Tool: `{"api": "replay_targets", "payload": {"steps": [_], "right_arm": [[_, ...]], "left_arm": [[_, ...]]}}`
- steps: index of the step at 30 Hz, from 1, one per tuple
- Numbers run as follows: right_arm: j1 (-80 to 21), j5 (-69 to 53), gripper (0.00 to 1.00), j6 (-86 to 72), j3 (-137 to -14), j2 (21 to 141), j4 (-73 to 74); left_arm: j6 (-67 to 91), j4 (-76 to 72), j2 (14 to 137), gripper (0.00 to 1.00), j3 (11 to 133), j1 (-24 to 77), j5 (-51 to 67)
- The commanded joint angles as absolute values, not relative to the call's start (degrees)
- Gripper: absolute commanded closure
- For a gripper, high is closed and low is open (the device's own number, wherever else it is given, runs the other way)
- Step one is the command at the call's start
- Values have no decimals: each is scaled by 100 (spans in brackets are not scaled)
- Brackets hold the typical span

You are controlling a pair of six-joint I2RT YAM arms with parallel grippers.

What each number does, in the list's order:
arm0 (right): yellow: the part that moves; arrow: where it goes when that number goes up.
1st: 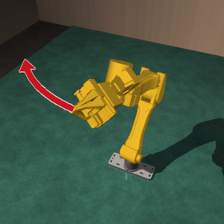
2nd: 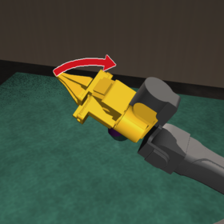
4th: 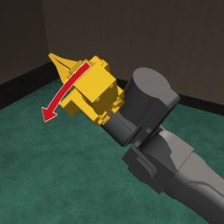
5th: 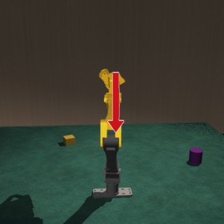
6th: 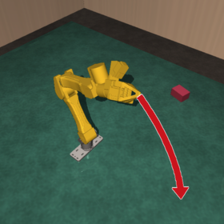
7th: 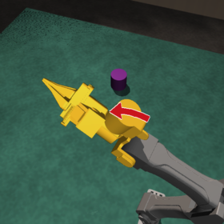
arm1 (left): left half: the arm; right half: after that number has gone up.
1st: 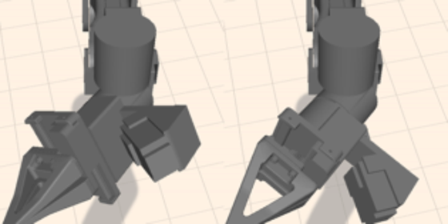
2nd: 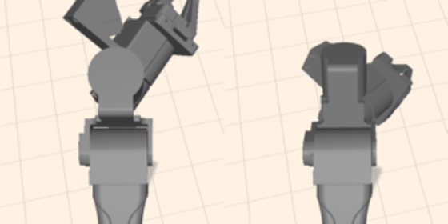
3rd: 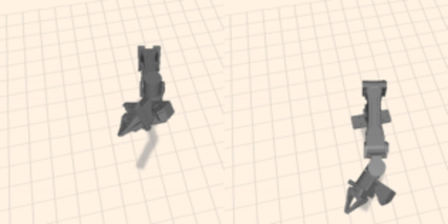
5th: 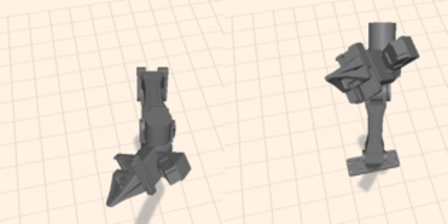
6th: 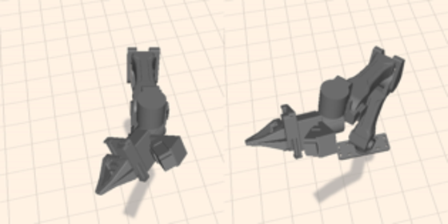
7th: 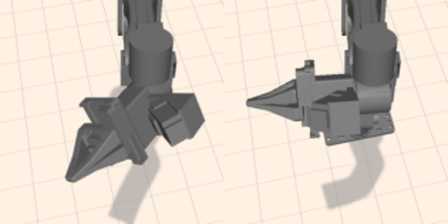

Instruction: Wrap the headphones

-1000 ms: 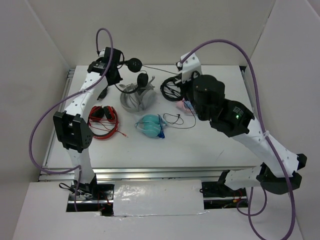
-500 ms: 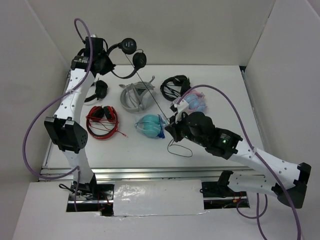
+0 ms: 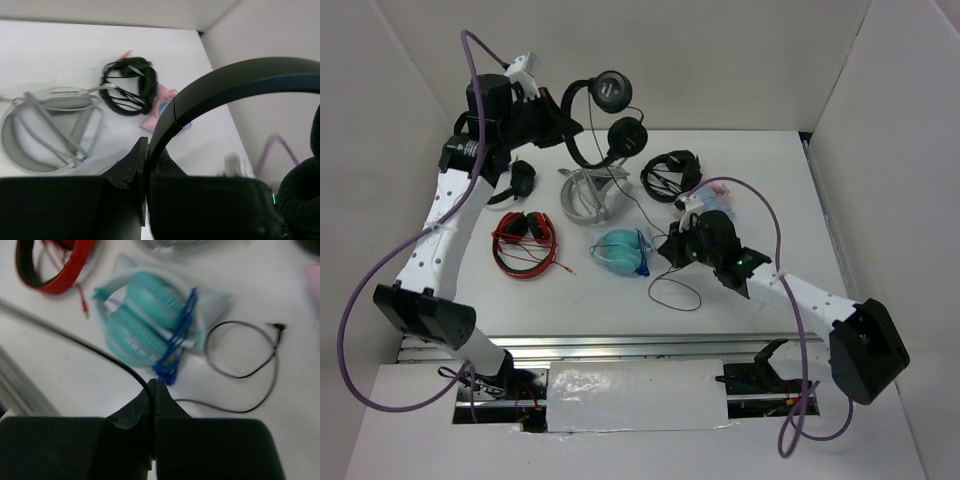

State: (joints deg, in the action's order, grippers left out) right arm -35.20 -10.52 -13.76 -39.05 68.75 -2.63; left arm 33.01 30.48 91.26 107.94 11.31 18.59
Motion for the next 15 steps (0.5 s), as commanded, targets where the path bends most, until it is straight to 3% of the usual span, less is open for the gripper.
{"api": "replay_targets", "payload": {"steps": [1, 5, 9, 15], "right_arm": [[-2920, -1484, 100, -1187, -4402, 7275, -1239], [-2277, -1915, 100, -906, -5210, 7839, -1108], [-1663, -2249, 100, -695, -6097, 8243, -696], [-1468, -2365, 100, 104, -7250, 8262, 386]], "left_arm": [[2586, 2365, 8377, 100, 10408, 1599, 2399], [1944, 2267, 7920, 100, 9660, 2213, 2321], [1426, 2066, 7419, 100, 8668, 2942, 1521], [758, 2179, 7628, 100, 8033, 3769, 643]]}}
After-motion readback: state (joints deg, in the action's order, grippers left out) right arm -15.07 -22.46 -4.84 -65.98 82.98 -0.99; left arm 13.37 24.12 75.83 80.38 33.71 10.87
